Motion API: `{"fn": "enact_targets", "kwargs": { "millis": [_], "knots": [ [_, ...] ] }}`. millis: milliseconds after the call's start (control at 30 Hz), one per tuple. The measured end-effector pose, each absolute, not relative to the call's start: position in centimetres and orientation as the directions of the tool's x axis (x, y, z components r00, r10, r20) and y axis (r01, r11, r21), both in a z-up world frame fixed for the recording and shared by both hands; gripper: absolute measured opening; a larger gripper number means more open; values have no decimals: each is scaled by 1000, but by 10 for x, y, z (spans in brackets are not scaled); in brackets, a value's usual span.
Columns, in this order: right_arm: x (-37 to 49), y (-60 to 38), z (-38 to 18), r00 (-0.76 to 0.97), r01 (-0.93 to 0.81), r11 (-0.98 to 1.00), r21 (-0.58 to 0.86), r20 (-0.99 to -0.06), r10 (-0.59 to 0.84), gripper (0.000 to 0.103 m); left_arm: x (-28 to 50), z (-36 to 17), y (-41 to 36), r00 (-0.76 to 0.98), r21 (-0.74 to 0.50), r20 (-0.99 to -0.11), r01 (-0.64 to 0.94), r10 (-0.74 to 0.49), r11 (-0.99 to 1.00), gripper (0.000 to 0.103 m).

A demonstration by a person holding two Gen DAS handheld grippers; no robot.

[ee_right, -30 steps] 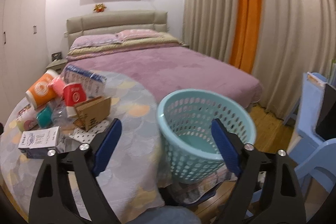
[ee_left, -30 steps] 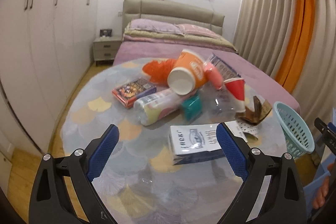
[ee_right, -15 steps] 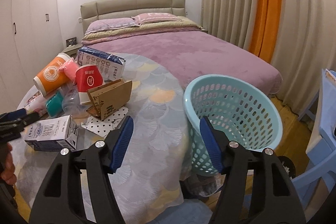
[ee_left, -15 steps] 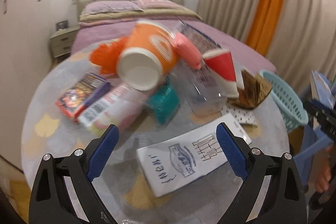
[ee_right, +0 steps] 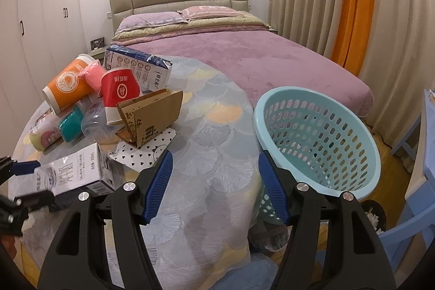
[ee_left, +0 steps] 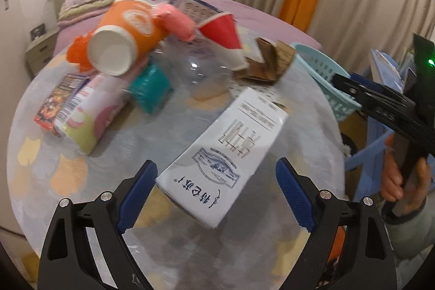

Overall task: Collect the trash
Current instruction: 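Grasp the white milk carton with the left tool while the right tool grasps brown cardboard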

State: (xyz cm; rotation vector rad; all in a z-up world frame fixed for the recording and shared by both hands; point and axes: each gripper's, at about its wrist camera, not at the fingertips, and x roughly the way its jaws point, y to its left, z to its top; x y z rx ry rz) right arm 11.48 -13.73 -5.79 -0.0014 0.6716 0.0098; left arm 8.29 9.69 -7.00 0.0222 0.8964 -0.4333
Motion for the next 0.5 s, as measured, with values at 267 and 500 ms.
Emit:
{"fn": "enact_targets", "kwargs": {
  "millis": [267, 500],
  "knots": [
    [119, -144, -56, 780, -5, 1000, 20, -626, 16, 62, 74, -65, 88, 594, -86, -735, 396, -326, 914, 91],
    [129, -135, -46, 783, -72, 994, 83, -613, 108, 64, 95, -76, 55, 545, -62, -782, 418, -304, 907, 86]
  ]
}}
